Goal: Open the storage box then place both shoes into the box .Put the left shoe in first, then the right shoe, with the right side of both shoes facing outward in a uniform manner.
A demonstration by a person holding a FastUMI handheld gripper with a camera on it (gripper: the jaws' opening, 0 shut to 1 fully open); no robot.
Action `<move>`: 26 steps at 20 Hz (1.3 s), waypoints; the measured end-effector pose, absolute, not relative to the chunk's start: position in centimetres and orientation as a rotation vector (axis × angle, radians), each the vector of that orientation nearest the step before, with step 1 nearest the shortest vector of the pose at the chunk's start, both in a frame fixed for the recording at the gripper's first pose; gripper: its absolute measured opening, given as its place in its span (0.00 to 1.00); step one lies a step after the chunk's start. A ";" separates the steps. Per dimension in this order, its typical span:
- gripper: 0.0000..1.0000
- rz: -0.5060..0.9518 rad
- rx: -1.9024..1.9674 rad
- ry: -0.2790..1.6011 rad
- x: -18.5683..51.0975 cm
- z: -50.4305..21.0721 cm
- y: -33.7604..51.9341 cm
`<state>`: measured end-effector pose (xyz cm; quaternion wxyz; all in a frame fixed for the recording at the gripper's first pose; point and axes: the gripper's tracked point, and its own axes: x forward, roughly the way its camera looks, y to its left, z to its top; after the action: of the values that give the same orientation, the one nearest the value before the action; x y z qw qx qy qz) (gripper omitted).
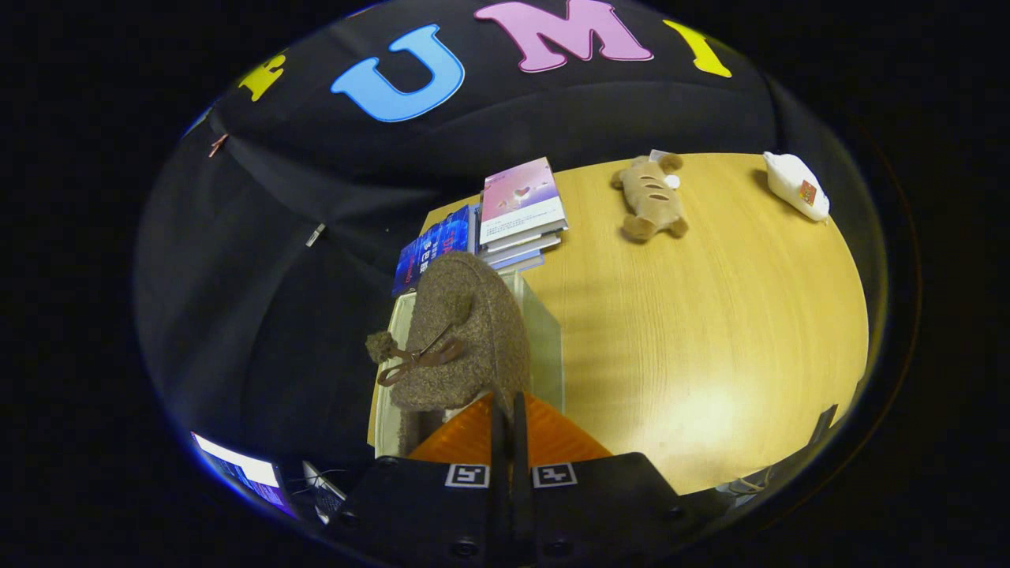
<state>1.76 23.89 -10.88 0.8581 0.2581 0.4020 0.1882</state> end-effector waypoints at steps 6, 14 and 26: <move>0.05 0.346 0.485 0.842 3.7 -11.6 26.5; 0.05 0.322 0.485 0.870 3.3 -12.7 28.6; 0.98 0.363 0.518 0.760 4.1 -8.7 25.9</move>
<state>4.06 25.93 -8.70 0.8802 0.2486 0.3647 0.1744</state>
